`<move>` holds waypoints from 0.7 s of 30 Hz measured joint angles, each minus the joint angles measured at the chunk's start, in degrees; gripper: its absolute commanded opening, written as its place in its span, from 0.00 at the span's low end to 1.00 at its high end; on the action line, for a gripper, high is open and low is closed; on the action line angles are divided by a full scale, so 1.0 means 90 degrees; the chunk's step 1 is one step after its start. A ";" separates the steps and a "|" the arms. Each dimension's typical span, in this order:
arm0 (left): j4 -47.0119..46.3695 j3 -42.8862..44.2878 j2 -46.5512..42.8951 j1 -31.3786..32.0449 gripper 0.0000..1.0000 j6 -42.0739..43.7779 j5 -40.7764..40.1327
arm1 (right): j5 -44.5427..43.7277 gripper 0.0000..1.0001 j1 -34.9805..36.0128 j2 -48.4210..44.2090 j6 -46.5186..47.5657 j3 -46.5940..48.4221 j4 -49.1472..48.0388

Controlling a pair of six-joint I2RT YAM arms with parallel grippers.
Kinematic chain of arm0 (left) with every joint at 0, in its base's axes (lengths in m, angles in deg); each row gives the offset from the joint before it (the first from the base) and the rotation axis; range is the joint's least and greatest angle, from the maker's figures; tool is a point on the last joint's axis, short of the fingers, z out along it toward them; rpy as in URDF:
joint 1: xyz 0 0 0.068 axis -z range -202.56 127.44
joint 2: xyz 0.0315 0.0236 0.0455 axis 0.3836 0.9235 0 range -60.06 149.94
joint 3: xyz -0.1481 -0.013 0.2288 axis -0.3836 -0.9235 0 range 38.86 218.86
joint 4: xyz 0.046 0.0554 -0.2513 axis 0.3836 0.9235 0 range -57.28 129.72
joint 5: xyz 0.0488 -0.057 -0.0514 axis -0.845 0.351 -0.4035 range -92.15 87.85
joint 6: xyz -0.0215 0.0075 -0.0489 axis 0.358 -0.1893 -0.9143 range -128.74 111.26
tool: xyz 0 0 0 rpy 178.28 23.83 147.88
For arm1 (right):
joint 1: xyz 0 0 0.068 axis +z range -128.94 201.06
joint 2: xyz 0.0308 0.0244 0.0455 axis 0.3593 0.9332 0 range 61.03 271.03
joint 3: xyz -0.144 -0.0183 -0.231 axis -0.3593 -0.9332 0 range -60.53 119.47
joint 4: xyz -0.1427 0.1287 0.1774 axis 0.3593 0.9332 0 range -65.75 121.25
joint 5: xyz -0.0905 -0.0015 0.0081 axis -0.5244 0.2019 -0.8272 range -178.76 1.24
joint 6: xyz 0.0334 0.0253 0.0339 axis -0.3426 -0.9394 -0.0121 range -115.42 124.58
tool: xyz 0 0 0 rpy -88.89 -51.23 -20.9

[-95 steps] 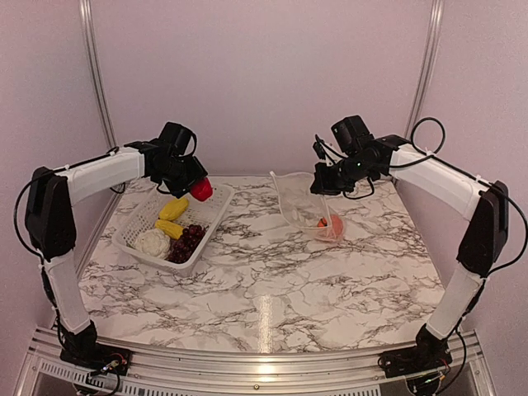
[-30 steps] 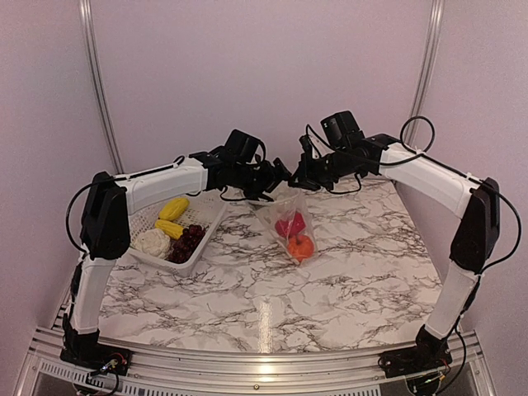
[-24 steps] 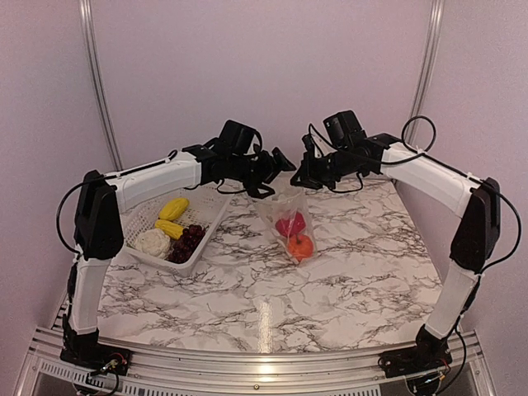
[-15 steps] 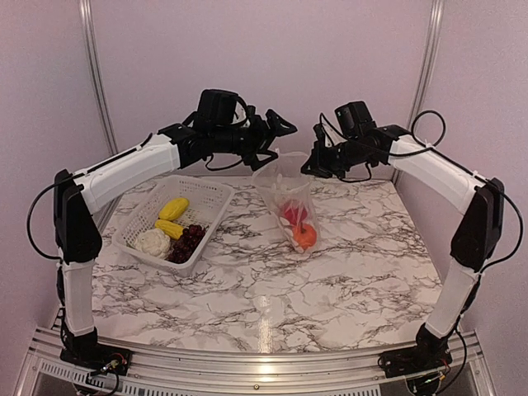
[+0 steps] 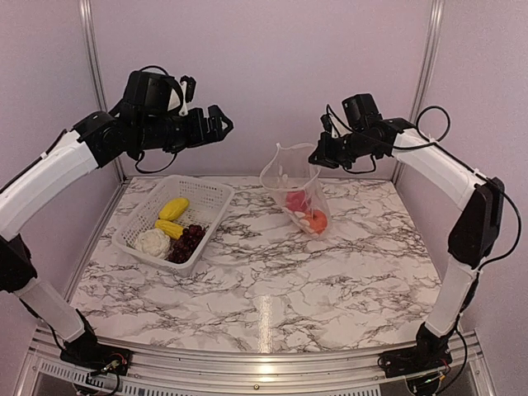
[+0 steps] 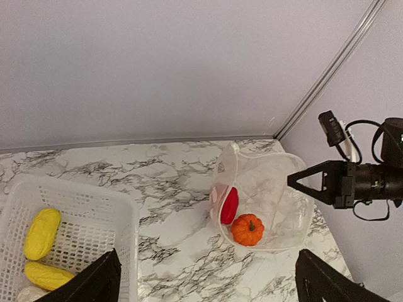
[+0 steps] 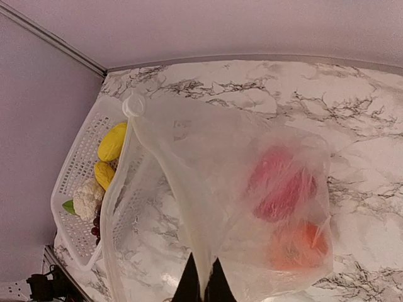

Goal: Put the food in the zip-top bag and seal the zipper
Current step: Pick up the fake vegetable from the bin.

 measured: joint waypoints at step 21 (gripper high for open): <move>0.3305 -0.3177 -0.0491 -0.0199 0.92 0.0746 -0.2652 | 0.0248 0.00 0.0000 0.0299 0.0015 0.0000 0.0005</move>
